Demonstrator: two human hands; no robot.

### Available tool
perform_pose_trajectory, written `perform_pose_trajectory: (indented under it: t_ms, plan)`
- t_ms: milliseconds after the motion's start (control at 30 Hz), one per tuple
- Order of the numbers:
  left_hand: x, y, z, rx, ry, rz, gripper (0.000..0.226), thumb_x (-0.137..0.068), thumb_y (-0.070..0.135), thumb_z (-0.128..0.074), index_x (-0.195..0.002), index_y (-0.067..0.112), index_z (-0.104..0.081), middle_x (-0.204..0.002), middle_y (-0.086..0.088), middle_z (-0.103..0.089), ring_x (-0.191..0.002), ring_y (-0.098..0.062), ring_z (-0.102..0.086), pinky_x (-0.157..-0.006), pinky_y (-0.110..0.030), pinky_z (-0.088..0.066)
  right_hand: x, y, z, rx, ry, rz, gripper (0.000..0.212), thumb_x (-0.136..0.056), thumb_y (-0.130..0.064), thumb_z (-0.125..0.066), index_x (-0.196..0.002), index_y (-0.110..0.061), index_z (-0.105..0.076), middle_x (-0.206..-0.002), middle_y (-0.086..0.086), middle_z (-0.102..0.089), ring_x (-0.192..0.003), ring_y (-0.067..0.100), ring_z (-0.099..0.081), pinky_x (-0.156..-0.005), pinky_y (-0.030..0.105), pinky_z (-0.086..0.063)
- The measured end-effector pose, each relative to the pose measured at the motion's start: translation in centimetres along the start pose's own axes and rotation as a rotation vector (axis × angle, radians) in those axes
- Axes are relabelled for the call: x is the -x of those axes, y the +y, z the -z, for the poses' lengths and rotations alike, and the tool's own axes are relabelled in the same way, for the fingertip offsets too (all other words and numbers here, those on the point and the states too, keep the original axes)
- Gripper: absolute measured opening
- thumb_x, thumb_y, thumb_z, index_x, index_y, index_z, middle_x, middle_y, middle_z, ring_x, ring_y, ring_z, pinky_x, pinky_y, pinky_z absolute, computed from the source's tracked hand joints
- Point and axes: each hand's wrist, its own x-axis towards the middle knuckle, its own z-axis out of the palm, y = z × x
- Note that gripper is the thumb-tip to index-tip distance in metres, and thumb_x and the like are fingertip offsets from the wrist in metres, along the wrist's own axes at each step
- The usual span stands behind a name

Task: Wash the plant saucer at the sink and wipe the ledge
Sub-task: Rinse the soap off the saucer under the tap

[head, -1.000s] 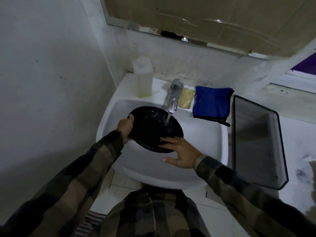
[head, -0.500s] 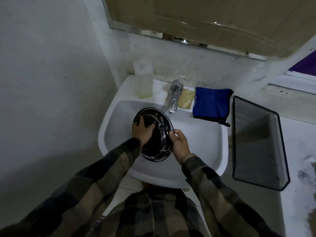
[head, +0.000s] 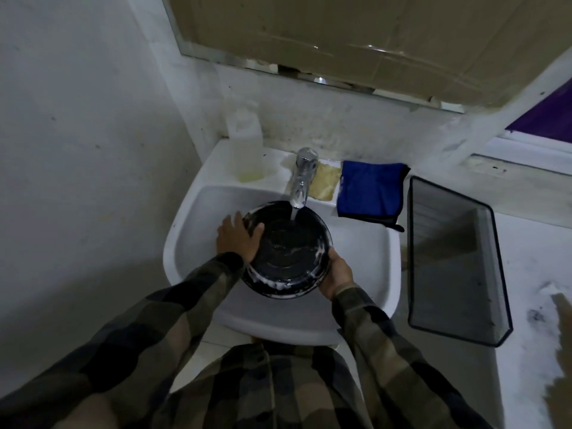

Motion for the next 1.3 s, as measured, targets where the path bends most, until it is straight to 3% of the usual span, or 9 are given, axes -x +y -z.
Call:
perform_pose_trajectory:
  t_ms: [100,233,367,567,833,900,1033,1167,1300]
  plan:
    - [-0.3,-0.5,1.0,0.541,-0.196,0.215,0.047,-0.098,0.041,-0.044,-0.127,0.005,-0.053,-0.137,-0.019,-0.050,-0.113,-0.031,-0.054,-0.097,-0.035,-0.042,-0.1,-1.1,0.9,0.044,-0.004,0.001,0.039,-0.097,-0.030,-0.047,-0.119,0.000,-0.059,-0.118,0.016,-0.063,-0.104,0.032,-0.060,-0.091,0.039,-0.047]
    - [0.1,-1.1,1.4,0.876,-0.166,0.266,0.021,-0.098,0.019,-0.048,-0.088,0.008,-0.062,-0.105,-0.017,-0.062,-0.075,-0.024,-0.057,-0.079,-0.037,-0.046,-0.9,-2.3,0.7,0.533,0.117,0.161,0.038,-0.097,-0.026,-0.045,-0.122,0.000,-0.058,-0.120,0.015,-0.062,-0.104,0.030,-0.059,-0.093,0.030,-0.045]
    - [0.6,-1.1,1.8,0.913,-0.180,0.212,0.024,-0.101,0.018,-0.039,-0.112,0.007,-0.057,-0.096,-0.011,-0.062,-0.079,-0.026,-0.057,-0.069,-0.033,-0.049,-0.6,-1.5,-1.0,1.327,0.190,0.557,0.050,-0.097,-0.032,-0.040,-0.141,-0.008,-0.039,-0.145,0.018,-0.036,-0.130,0.035,-0.037,-0.110,0.036,-0.028]
    - [2.1,0.0,1.3,0.926,-0.198,0.211,0.027,-0.101,0.015,-0.040,-0.121,0.015,-0.057,-0.112,-0.010,-0.061,-0.096,-0.028,-0.058,-0.076,-0.034,-0.050,-0.1,1.1,-7.2,1.791,-0.504,1.378,0.058,-0.092,-0.044,-0.037,-0.140,-0.013,-0.042,-0.150,0.016,-0.033,-0.137,0.038,-0.031,-0.113,0.050,-0.025]
    - [0.7,3.1,0.3,1.046,-0.173,0.264,0.032,-0.101,0.013,-0.041,-0.125,0.000,-0.056,-0.120,-0.016,-0.060,-0.102,-0.025,-0.059,-0.088,-0.032,-0.047,0.2,0.3,-7.3,1.862,-0.395,1.275,0.071,-0.089,-0.053,-0.027,-0.145,-0.009,-0.033,-0.154,0.014,-0.026,-0.143,0.032,-0.019,-0.118,0.048,-0.006]
    - [0.5,3.5,-0.1,1.064,-0.176,0.284,0.030,-0.100,0.011,-0.043,-0.122,-0.002,-0.057,-0.118,-0.015,-0.060,-0.099,-0.025,-0.059,-0.084,-0.032,-0.048,0.0,-0.4,-5.9,1.896,-0.531,1.357,0.067,-0.090,-0.049,-0.033,-0.143,-0.007,-0.036,-0.151,0.013,-0.032,-0.143,0.030,-0.022,-0.118,0.050,-0.011]
    - [-0.1,4.6,-0.7,1.062,-0.190,0.312,0.024,-0.097,0.007,-0.046,-0.110,-0.003,-0.063,-0.116,-0.023,-0.063,-0.090,-0.026,-0.060,-0.079,-0.032,-0.050,-0.7,-1.9,-5.3,1.736,-0.307,1.209,0.064,-0.092,-0.049,-0.031,-0.139,-0.007,-0.043,-0.141,0.018,-0.046,-0.131,0.036,-0.039,-0.114,0.048,-0.023]
    - [-0.6,5.6,-0.2,1.053,-0.209,0.351,0.016,-0.093,0.007,-0.054,-0.094,-0.005,-0.065,-0.091,-0.016,-0.065,-0.070,-0.023,-0.060,-0.067,-0.029,-0.051,-0.5,-1.9,-4.7,1.787,-0.588,1.374,0.066,-0.089,-0.045,-0.040,-0.139,-0.002,-0.041,-0.144,0.018,-0.042,-0.136,0.033,-0.035,-0.115,0.050,-0.020]
    - [-0.7,6.6,0.2,0.988,-0.236,0.359,0.019,-0.092,0.003,-0.052,-0.076,0.000,-0.061,-0.088,-0.017,-0.062,-0.070,-0.024,-0.058,-0.072,-0.034,-0.049,-0.1,-2.2,-5.0,1.706,-0.300,1.173,0.069,-0.089,-0.051,-0.031,-0.143,-0.008,-0.035,-0.148,0.016,-0.035,-0.138,0.036,-0.026,-0.117,0.045,-0.015]
